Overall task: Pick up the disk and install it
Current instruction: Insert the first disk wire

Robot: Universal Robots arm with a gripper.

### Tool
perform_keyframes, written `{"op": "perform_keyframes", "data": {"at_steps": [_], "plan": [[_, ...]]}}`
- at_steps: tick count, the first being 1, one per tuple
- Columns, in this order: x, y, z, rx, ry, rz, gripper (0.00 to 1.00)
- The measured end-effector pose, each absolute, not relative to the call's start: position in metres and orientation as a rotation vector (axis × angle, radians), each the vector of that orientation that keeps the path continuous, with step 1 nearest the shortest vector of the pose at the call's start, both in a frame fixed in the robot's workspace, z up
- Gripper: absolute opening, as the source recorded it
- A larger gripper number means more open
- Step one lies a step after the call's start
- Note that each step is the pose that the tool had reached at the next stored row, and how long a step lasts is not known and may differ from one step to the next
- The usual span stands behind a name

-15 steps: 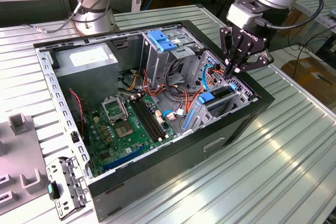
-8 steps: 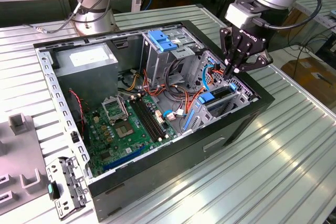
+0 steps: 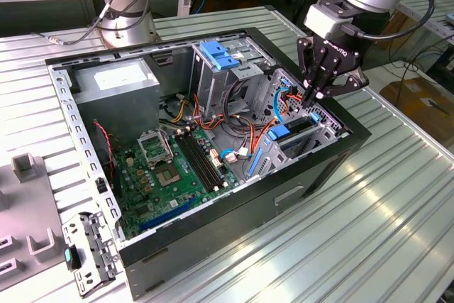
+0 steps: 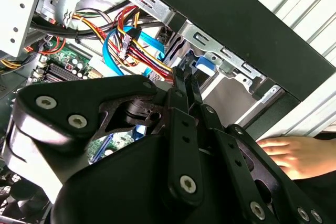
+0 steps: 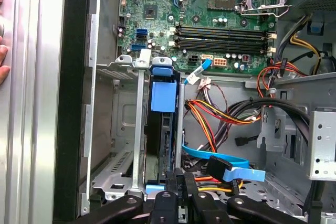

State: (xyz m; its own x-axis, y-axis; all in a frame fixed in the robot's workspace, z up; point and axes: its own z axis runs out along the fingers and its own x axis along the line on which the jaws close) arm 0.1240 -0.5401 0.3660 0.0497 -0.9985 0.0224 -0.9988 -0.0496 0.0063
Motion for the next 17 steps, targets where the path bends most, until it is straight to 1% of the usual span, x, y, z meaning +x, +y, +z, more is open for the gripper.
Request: {"op": "perform_keyframes", "data": {"at_steps": [14,17], "plan": [[0.118,-0.542,0.357,2.235,-2.179,0.018,0.17],[0.115,-0.547,0.355,2.234,-2.180,0.018,0.17]]}}
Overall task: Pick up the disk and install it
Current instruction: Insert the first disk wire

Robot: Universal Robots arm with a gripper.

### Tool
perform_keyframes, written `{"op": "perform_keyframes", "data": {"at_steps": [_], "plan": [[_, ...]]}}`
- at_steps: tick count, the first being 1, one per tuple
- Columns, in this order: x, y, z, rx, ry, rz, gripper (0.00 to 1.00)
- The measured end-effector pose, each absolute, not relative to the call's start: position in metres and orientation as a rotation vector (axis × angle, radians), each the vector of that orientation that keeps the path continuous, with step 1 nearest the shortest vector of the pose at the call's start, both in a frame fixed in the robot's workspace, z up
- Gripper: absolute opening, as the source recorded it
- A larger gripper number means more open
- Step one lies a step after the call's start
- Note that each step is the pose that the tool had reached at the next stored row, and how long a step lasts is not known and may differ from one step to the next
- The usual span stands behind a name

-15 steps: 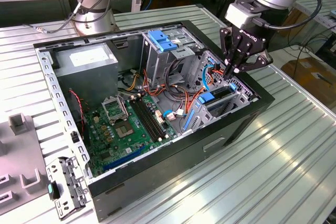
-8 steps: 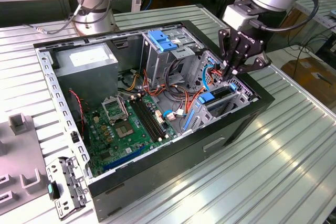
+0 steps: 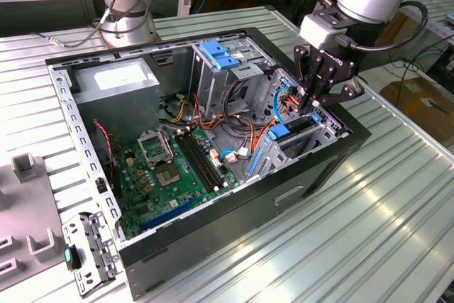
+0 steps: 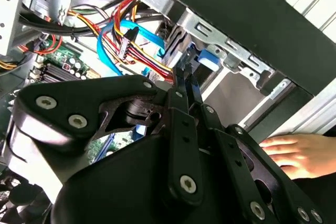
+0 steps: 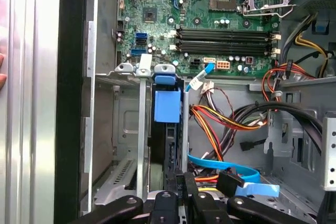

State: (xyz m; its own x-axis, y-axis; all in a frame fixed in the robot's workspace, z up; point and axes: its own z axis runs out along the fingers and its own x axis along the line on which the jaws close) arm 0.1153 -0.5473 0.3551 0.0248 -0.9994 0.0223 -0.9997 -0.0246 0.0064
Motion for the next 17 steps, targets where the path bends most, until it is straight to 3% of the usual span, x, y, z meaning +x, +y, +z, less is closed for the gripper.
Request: {"op": "perform_keyframes", "data": {"at_steps": [17], "plan": [[0.1121,-0.5552,0.3498,2.239,-2.210,-0.006,0.17]]}}
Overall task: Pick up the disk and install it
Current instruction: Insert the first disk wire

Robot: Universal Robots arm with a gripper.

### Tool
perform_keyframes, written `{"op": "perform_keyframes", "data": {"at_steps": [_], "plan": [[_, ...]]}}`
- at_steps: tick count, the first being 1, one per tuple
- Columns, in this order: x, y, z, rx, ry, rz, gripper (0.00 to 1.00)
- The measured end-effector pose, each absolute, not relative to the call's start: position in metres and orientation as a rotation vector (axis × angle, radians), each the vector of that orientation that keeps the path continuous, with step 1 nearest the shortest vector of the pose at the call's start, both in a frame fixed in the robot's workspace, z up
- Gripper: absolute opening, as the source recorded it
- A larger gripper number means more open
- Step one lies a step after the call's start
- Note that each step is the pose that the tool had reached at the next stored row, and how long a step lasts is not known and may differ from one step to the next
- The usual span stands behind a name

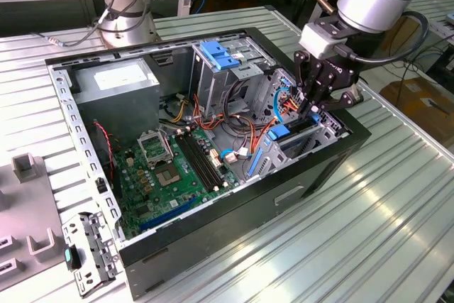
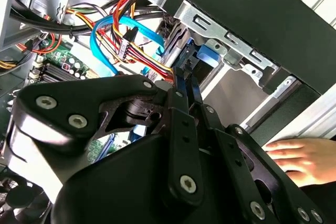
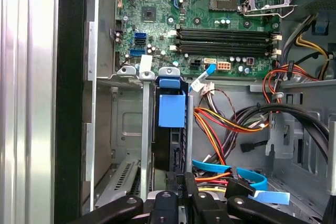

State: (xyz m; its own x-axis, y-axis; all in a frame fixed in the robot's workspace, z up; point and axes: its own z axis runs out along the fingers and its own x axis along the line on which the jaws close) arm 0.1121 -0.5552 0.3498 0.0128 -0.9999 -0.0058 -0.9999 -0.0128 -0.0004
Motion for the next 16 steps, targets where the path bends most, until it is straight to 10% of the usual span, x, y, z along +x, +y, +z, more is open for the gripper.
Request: {"op": "perform_keyframes", "data": {"at_steps": [16], "plan": [[0.1121,-0.5552,0.3485,-2.227,2.210,0.006,0.17]]}}
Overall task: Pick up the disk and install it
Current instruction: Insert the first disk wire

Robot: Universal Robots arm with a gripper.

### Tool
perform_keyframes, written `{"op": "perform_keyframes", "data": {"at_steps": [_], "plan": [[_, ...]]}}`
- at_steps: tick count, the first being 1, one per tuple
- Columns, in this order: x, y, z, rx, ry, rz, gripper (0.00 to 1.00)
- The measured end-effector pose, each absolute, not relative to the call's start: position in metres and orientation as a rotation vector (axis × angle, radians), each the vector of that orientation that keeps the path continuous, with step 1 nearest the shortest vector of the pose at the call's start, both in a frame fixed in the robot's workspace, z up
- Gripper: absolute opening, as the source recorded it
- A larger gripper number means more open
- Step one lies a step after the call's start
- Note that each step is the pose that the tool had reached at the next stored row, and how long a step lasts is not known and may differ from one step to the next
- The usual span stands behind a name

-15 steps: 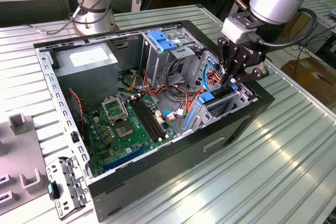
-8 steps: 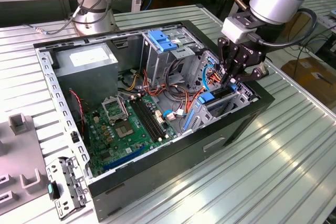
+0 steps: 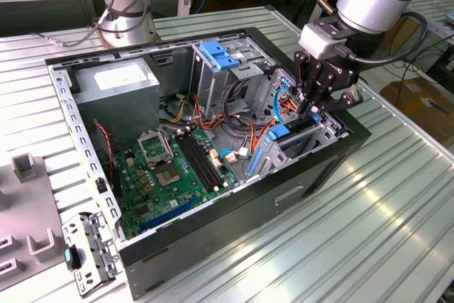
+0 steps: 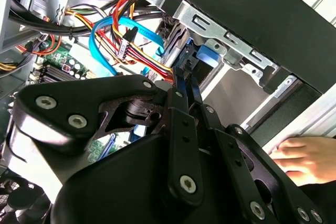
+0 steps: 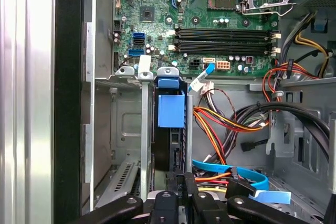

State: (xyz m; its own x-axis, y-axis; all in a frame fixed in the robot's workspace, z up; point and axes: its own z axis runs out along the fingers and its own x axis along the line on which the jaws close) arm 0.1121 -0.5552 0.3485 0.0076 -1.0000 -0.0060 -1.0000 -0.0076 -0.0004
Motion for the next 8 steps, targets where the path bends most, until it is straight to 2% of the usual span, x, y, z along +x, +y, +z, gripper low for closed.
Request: {"op": "perform_keyframes", "data": {"at_steps": [8], "plan": [[0.1121,-0.5552,0.3444,-2.225,2.211,0.006,0.17]]}}
